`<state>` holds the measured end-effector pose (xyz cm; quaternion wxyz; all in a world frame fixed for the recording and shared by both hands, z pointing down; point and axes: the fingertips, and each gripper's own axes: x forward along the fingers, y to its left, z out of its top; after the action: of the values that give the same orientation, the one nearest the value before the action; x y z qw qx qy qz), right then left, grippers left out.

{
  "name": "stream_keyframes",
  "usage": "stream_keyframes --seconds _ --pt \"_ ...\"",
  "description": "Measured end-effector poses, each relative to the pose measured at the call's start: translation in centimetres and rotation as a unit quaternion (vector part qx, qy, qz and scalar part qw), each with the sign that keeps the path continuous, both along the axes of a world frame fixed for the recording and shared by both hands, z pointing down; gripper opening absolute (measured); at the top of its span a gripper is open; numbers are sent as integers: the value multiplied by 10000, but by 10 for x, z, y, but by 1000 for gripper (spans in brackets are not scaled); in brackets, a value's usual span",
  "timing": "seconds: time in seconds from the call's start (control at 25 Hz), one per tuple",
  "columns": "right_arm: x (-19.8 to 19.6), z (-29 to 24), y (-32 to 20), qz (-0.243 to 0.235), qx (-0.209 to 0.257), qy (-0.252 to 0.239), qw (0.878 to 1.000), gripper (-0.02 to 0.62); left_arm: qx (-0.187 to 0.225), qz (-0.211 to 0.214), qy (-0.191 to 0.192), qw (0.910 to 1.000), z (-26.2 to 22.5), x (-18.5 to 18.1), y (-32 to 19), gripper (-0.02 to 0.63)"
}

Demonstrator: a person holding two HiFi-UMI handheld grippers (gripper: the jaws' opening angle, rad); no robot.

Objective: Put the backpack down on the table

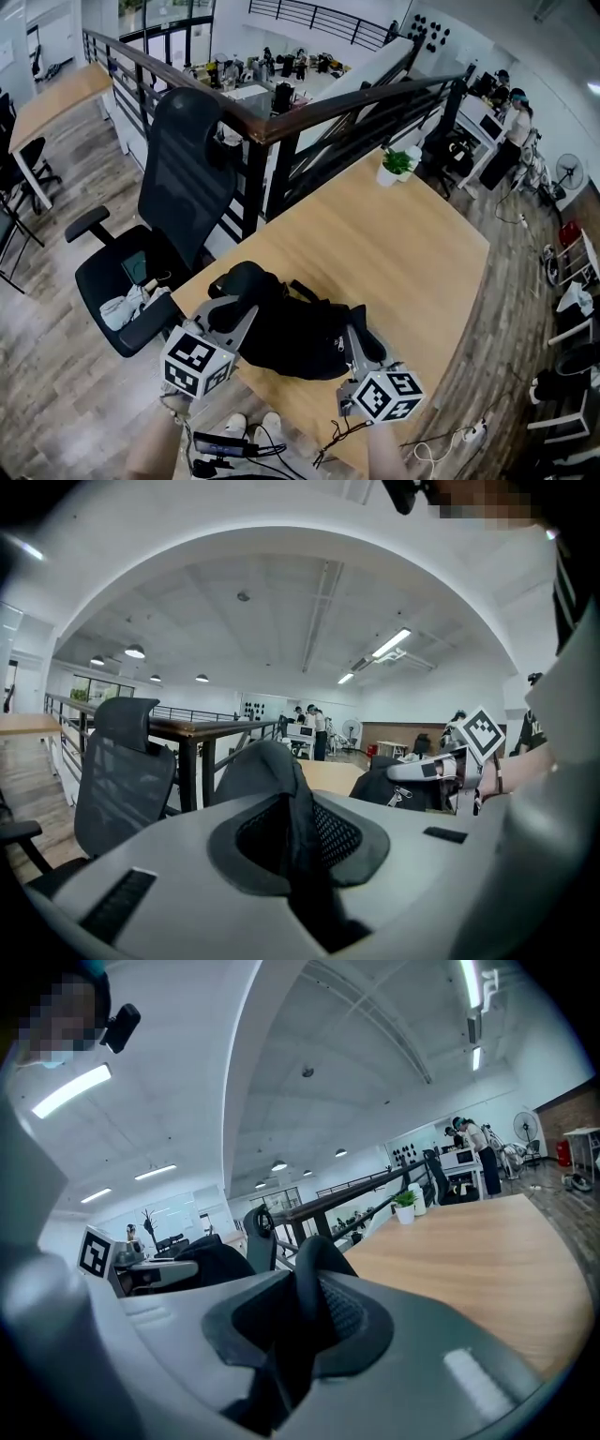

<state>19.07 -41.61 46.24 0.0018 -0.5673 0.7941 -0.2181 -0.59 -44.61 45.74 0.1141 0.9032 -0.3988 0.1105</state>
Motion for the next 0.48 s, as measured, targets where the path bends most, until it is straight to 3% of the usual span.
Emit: stream_keyframes --seconds 0.48 --pt "13 31 -12 69 66 328 9994 74 -289 -387 -356 9982 44 -9 -20 46"
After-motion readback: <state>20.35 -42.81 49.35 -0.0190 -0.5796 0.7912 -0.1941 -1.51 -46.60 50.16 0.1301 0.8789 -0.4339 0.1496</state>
